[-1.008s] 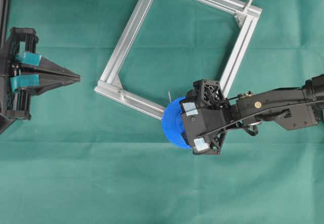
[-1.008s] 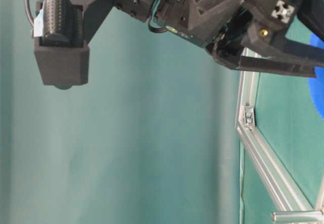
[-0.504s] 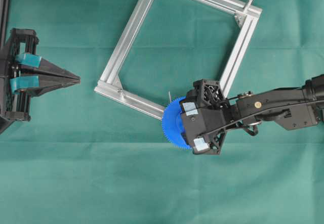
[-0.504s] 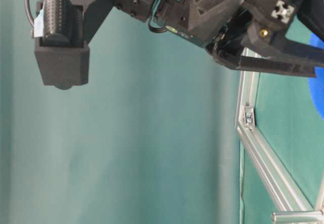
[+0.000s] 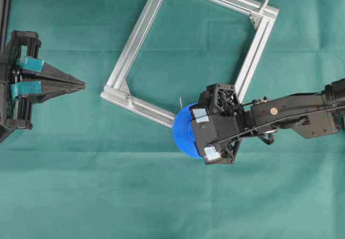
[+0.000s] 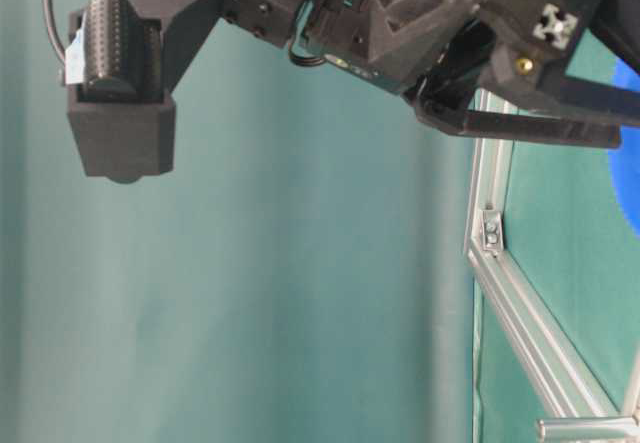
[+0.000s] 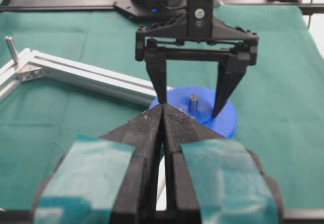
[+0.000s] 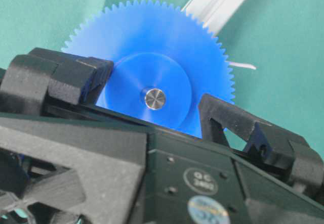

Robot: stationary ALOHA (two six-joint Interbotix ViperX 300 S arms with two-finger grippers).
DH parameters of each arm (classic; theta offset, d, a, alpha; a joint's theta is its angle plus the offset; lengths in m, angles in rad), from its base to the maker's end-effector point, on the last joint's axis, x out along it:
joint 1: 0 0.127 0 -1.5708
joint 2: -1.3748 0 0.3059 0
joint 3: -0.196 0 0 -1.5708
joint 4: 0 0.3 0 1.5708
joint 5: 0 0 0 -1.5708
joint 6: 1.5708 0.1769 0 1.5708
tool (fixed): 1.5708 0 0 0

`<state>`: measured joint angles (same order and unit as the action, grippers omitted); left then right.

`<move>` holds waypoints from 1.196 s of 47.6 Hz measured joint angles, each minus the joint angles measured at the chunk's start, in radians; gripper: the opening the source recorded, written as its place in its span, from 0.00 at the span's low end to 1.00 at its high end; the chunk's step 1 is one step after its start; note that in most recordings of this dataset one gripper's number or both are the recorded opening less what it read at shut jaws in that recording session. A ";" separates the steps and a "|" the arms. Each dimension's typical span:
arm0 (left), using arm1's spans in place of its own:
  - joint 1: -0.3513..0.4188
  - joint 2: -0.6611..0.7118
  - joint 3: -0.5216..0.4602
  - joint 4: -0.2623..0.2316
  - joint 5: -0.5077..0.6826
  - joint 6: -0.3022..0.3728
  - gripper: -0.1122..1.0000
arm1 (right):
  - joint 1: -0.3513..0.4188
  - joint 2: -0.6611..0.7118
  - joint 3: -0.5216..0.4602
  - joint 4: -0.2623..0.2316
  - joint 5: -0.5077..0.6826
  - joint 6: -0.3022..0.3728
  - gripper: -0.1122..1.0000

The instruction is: Find the location of the shaft and insert the gear.

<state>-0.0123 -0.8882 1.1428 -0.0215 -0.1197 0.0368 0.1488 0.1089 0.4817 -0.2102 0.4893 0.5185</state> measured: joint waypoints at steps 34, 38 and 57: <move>0.000 0.000 0.000 0.000 0.000 0.000 0.11 | 0.003 -0.138 0.000 -0.003 0.060 -0.005 0.88; 0.000 0.000 0.000 0.002 0.000 0.000 0.11 | 0.003 -0.164 0.000 -0.003 0.063 -0.005 0.88; -0.002 0.000 0.000 0.002 0.003 0.000 0.11 | 0.005 -0.301 0.060 -0.003 0.078 -0.006 0.88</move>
<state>-0.0138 -0.8882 1.1428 -0.0199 -0.1166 0.0368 0.1534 -0.1917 0.5415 -0.2132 0.5676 0.5123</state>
